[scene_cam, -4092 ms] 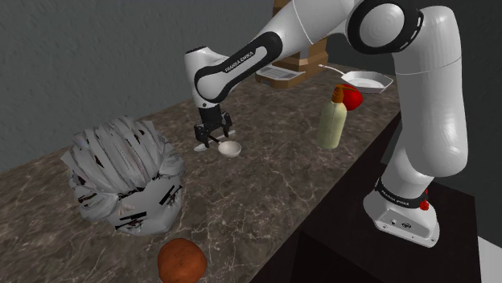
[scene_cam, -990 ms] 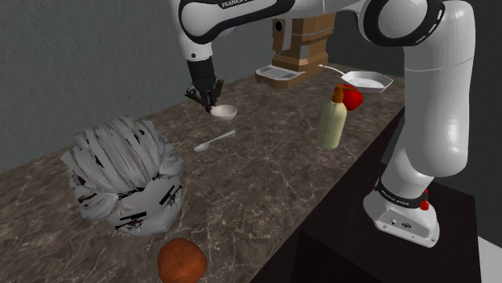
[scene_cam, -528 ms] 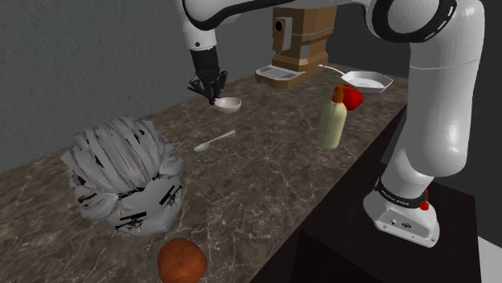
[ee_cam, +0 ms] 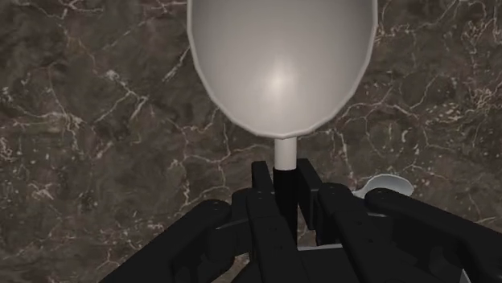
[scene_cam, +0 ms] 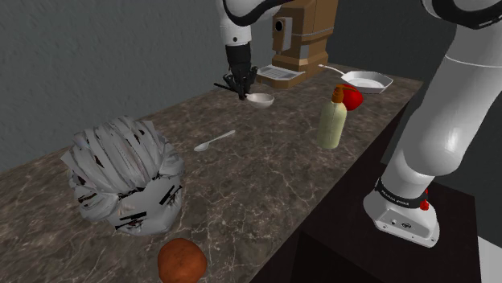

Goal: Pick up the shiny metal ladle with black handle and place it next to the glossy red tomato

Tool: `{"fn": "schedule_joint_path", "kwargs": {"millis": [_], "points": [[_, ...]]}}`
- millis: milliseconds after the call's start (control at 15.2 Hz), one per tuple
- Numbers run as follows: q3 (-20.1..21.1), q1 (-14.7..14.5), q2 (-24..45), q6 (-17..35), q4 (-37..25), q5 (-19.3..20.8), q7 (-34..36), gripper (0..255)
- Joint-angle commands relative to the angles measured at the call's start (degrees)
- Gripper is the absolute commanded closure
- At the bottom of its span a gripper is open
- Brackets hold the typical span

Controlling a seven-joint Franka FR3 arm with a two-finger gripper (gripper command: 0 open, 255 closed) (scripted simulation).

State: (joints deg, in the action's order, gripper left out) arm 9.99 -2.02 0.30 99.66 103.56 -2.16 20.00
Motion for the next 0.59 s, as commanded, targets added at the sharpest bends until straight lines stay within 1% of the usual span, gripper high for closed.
{"fn": "schedule_joint_path", "kwargs": {"millis": [0, 528], "points": [[-0.86, 0.88, -3.59, 0.77, 4.38, -0.5, -1.94, 255], [-5.87, 4.26, -17.29, 1.31, 18.89, -0.52, -10.57, 255]]}}
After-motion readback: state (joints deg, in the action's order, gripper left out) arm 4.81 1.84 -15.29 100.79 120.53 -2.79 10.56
